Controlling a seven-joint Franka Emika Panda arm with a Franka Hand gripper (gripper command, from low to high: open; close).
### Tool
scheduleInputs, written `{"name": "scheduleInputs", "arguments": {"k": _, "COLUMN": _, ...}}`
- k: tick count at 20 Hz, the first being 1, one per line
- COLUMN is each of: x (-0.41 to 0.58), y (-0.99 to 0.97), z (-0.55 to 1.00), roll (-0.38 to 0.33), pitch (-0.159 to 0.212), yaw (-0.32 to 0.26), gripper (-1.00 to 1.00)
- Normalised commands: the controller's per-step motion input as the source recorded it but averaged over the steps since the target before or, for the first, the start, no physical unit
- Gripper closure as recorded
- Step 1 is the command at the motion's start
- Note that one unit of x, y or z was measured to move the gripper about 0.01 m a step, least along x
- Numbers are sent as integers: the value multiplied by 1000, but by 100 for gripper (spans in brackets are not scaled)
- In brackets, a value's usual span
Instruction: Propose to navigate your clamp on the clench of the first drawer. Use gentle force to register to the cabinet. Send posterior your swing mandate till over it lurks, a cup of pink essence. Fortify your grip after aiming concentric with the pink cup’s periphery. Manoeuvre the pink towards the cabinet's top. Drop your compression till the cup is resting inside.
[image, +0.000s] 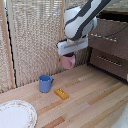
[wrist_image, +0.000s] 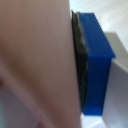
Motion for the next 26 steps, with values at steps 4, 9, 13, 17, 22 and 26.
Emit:
{"name": "scheduleInputs", "arguments": {"k": 4, "x": 0, "y": 1, "z": 811, "roll": -2, "pitch": -16, "yaw": -345, "gripper": 100}}
{"name": "scheduleInputs", "arguments": {"k": 9, "x": 0, "y": 0, "z": 731, "roll": -6, "pitch": 2, "yaw": -358, "gripper": 100}}
{"name": "scheduleInputs", "arguments": {"k": 13, "x": 0, "y": 0, "z": 700, "roll": -8, "pitch": 1, "yaw": -362, "gripper": 100}}
{"name": "scheduleInputs", "arguments": {"k": 17, "x": -3, "y": 0, "z": 697, "roll": 2, "pitch": -5, "yaw": -363, "gripper": 100}}
{"name": "scheduleInputs", "arguments": {"k": 22, "x": -23, "y": 0, "z": 650, "roll": 43, "pitch": -14, "yaw": -358, "gripper": 100}}
{"name": "scheduleInputs", "arguments": {"k": 26, "x": -8, "y": 0, "z": 686, "roll": 17, "pitch": -5, "yaw": -358, "gripper": 100}}
